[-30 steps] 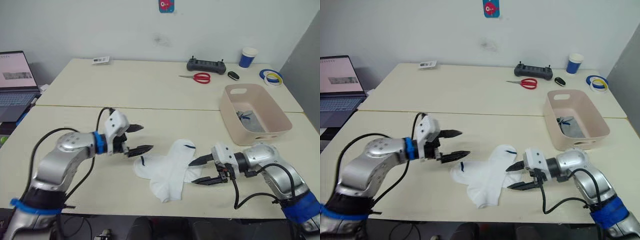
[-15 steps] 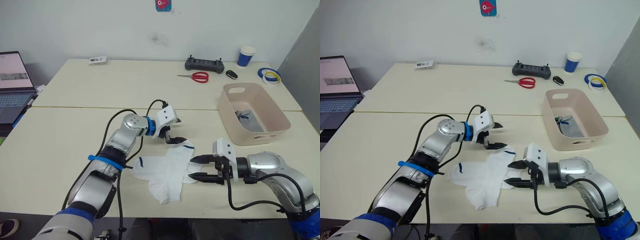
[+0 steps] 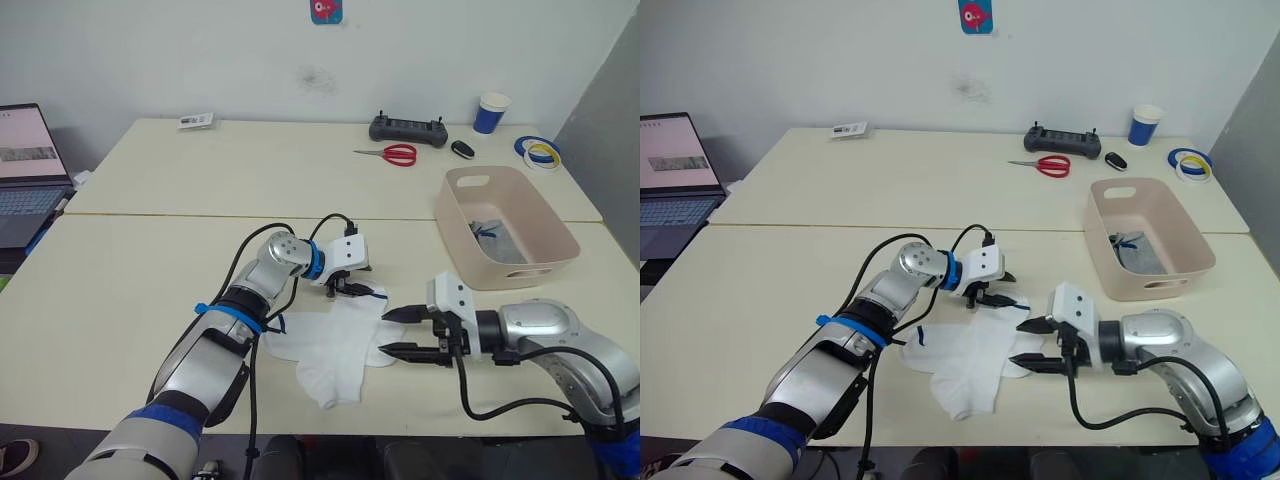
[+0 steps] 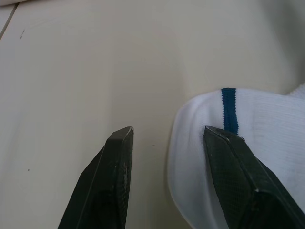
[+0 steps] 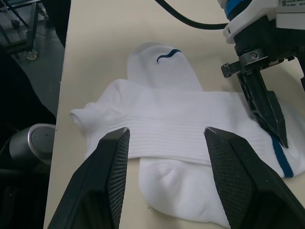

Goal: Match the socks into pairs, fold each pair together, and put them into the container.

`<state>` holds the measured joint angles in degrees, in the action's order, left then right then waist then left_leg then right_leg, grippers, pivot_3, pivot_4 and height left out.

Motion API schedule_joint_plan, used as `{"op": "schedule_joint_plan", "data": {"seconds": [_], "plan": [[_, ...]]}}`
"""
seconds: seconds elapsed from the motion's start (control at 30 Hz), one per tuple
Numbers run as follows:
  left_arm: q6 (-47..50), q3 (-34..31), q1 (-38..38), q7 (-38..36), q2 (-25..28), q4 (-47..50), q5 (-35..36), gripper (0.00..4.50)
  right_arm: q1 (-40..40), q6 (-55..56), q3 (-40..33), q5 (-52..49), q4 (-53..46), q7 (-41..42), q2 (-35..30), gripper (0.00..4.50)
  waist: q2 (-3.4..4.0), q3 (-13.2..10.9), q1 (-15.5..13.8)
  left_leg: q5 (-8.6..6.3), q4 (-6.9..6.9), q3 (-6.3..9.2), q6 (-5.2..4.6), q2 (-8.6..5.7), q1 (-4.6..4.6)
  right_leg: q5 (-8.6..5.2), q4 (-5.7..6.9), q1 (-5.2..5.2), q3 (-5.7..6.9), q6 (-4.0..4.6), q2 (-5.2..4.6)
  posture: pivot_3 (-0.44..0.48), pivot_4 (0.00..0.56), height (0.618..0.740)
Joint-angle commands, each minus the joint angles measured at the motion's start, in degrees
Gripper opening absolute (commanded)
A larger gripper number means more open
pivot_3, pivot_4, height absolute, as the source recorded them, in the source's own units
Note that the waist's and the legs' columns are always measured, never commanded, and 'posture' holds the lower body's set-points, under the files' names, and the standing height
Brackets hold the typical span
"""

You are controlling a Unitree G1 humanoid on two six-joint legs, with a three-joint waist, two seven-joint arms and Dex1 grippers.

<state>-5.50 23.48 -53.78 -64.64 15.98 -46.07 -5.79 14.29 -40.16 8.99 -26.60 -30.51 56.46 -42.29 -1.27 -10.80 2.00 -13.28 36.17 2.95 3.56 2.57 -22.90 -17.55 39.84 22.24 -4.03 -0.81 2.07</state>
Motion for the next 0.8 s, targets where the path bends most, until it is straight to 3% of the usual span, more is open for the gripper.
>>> {"op": "schedule_joint_plan", "data": {"seconds": [0.03,0.27,0.43,0.6,0.8], "plan": [[0.3,0.9,1.0,-0.3,-0.4,-1.6,-2.0,2.04,1.2,2.2,-1.3,0.0,0.7,0.2,-0.3,2.72,0.00,0.0,0.0,0.00,0.00,0.00,0.00,0.00,0.00,0.00,0.00,-0.01,0.00,0.00,0.00,0.000,0.150,0.740],[1.3,-0.3,1.8,-1.0,-0.5,-0.4,-1.1,0.03,2.2,4.0,-0.4,0.6,2.7,0.8,-0.3,2.72,-0.01,0.0,-0.1,0.01,0.07,0.00,0.00,0.00,0.02,0.02,0.05,-0.03,0.00,-0.04,0.00,0.000,0.150,0.740],[5.2,-3.6,3.2,0.8,0.2,4.6,1.1,0.03,3.3,4.9,0.0,0.8,4.5,1.2,0.2,2.72,-0.01,0.0,0.0,0.01,0.15,0.00,0.00,0.00,0.02,0.04,0.09,-0.04,-0.01,-0.06,0.00,0.000,0.150,0.740],[24.5,-11.1,10.9,2.3,5.2,25.3,7.9,0.03,4.7,5.2,0.1,0.5,6.2,1.2,0.8,2.72,0.00,0.0,1.2,0.01,0.14,0.04,0.00,0.10,-0.01,0.03,0.12,0.02,-0.02,-0.05,0.04,0.000,0.150,0.740],[45.5,-22.3,21.9,11.0,12.2,44.6,13.1,0.03,4.9,5.1,0.2,-0.1,7.3,1.6,0.9,2.72,0.01,0.0,1.2,0.01,0.10,0.17,0.00,0.16,0.00,0.03,0.14,0.02,0.06,-0.04,0.07,0.000,0.150,0.740]]}}
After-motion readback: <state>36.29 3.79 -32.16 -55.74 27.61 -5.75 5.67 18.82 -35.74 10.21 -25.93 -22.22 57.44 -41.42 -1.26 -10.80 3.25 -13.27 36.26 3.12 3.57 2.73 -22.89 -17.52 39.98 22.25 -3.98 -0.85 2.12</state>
